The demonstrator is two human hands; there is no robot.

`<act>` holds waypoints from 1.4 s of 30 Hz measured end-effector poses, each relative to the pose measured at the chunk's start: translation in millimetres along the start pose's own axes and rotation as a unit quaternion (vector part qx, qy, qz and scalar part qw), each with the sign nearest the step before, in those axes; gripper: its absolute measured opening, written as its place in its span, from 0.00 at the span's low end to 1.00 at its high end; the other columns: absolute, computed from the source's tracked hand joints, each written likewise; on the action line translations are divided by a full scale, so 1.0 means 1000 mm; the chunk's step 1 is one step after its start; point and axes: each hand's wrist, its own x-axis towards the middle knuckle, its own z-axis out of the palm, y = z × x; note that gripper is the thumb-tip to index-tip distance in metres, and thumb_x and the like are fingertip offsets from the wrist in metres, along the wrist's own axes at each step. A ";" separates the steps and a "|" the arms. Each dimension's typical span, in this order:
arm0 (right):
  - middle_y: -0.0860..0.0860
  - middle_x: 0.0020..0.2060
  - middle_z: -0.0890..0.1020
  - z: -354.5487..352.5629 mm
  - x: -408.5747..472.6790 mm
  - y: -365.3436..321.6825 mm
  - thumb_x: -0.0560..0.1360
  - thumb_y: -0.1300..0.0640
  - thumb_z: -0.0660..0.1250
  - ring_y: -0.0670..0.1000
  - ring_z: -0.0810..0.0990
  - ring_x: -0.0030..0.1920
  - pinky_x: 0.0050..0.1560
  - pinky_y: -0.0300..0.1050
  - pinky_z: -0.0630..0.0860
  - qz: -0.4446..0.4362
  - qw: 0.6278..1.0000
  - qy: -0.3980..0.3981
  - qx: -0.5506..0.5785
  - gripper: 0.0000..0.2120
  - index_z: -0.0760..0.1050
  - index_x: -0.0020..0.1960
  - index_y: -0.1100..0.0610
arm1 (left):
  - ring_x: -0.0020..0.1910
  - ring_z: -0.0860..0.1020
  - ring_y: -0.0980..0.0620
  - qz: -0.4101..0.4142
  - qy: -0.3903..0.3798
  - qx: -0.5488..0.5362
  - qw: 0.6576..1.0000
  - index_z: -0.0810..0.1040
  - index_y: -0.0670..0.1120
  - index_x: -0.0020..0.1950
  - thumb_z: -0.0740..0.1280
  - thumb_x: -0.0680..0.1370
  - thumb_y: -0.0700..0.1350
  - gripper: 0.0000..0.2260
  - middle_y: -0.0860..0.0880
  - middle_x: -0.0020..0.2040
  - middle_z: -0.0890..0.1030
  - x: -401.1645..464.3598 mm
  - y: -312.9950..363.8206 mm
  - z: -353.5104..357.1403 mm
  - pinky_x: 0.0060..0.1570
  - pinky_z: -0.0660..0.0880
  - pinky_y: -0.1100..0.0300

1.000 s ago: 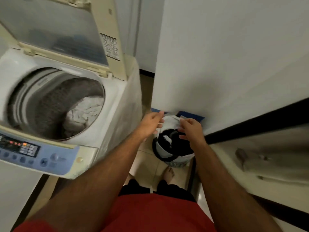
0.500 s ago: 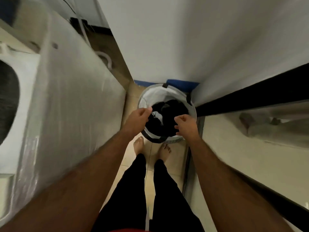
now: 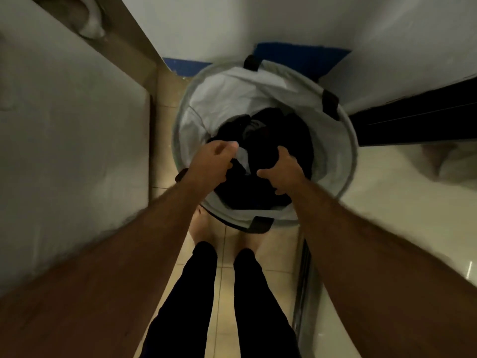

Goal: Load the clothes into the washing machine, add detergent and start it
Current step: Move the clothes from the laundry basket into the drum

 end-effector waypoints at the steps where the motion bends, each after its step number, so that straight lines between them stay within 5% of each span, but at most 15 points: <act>1: 0.60 0.74 0.59 0.006 0.016 0.002 0.70 0.49 0.76 0.67 0.74 0.62 0.42 0.61 0.83 0.019 1.000 -0.006 0.016 0.48 0.47 0.78 0.45 | 0.52 0.80 0.50 0.001 0.004 -0.003 1.000 0.76 0.50 0.53 0.60 0.81 0.52 0.09 0.46 0.53 0.80 0.012 -0.007 0.004 0.47 0.78 0.54; 4: 0.61 0.73 0.62 0.018 0.053 0.003 0.69 0.52 0.77 0.67 0.73 0.64 0.51 0.61 0.81 0.056 0.996 -0.017 0.069 0.53 0.42 0.79 0.46 | 0.51 0.80 0.51 0.009 0.010 -0.010 1.000 0.75 0.52 0.51 0.60 0.81 0.53 0.07 0.48 0.53 0.80 0.040 -0.022 0.010 0.48 0.79 0.51; 7: 0.63 0.70 0.69 0.024 0.060 0.007 0.72 0.54 0.75 0.63 0.71 0.68 0.61 0.53 0.74 0.045 0.998 0.048 -0.010 0.41 0.55 0.76 0.61 | 0.51 0.80 0.52 0.005 0.008 -0.024 1.000 0.75 0.51 0.54 0.60 0.80 0.54 0.09 0.49 0.52 0.80 0.049 -0.028 0.012 0.46 0.79 0.55; 11: 0.61 0.59 0.79 0.018 0.022 0.010 0.74 0.53 0.72 0.60 0.78 0.59 0.49 0.47 0.75 0.019 0.987 0.157 0.020 0.23 0.71 0.64 0.63 | 0.50 0.80 0.53 0.009 0.015 -0.052 0.998 0.74 0.50 0.56 0.60 0.81 0.54 0.10 0.49 0.54 0.79 0.029 -0.023 0.012 0.42 0.77 0.58; 16: 0.56 0.50 0.83 -0.037 -0.073 -0.010 0.77 0.51 0.68 0.58 0.81 0.52 0.44 0.43 0.73 -0.038 0.977 0.198 0.076 0.14 0.79 0.56 0.59 | 0.50 0.80 0.52 -0.002 0.012 -0.069 0.998 0.74 0.50 0.54 0.60 0.81 0.54 0.09 0.50 0.52 0.80 -0.036 0.025 0.007 0.42 0.77 0.56; 24: 0.61 0.55 0.78 -0.147 -0.263 -0.060 0.81 0.48 0.61 0.60 0.79 0.52 0.48 0.45 0.71 -0.165 0.939 0.301 0.013 0.18 0.81 0.56 0.61 | 0.45 0.80 0.53 0.040 0.003 -0.070 0.997 0.76 0.47 0.58 0.61 0.81 0.52 0.11 0.49 0.53 0.80 -0.187 0.140 -0.013 0.43 0.77 0.57; 27: 0.59 0.49 0.79 -0.179 -0.323 -0.082 0.81 0.48 0.60 0.59 0.80 0.48 0.44 0.45 0.69 -0.215 0.920 0.326 0.036 0.18 0.80 0.50 0.61 | 0.46 0.79 0.51 0.065 -0.003 -0.057 0.996 0.73 0.46 0.66 0.64 0.80 0.46 0.14 0.49 0.51 0.80 -0.238 0.175 -0.019 0.47 0.78 0.51; 30: 0.54 0.39 0.79 -0.203 -0.378 -0.109 0.82 0.50 0.59 0.56 0.78 0.42 0.38 0.44 0.63 -0.274 0.902 0.329 0.061 0.17 0.78 0.45 0.61 | 0.44 0.79 0.52 0.117 -0.037 -0.023 0.992 0.68 0.51 0.69 0.68 0.78 0.43 0.21 0.51 0.50 0.79 -0.282 0.209 -0.024 0.39 0.78 0.56; 34: 0.53 0.32 0.77 -0.231 -0.438 -0.135 0.81 0.50 0.60 0.55 0.76 0.36 0.38 0.50 0.70 -0.346 0.867 0.342 0.111 0.17 0.73 0.38 0.60 | 0.40 0.80 0.54 0.183 -0.010 0.030 0.983 0.77 0.49 0.50 0.70 0.76 0.47 0.05 0.53 0.41 0.80 -0.330 0.250 -0.039 0.30 0.75 0.65; 37: 0.51 0.29 0.73 -0.258 -0.466 -0.144 0.80 0.50 0.61 0.53 0.73 0.32 0.34 0.47 0.67 -0.370 0.839 0.380 0.119 0.20 0.69 0.32 0.58 | 0.39 0.81 0.45 0.239 0.061 0.110 0.963 0.78 0.44 0.39 0.67 0.76 0.54 0.14 0.45 0.36 0.81 -0.350 0.274 -0.057 0.38 0.76 0.51; 42: 0.54 0.35 0.80 -0.306 -0.506 -0.155 0.76 0.44 0.65 0.53 0.79 0.38 0.40 0.53 0.78 -0.422 0.818 0.370 0.123 0.20 0.77 0.38 0.60 | 0.35 0.78 0.49 0.333 0.117 0.131 0.927 0.76 0.46 0.36 0.64 0.78 0.53 0.14 0.49 0.34 0.79 -0.396 0.334 -0.085 0.37 0.72 0.55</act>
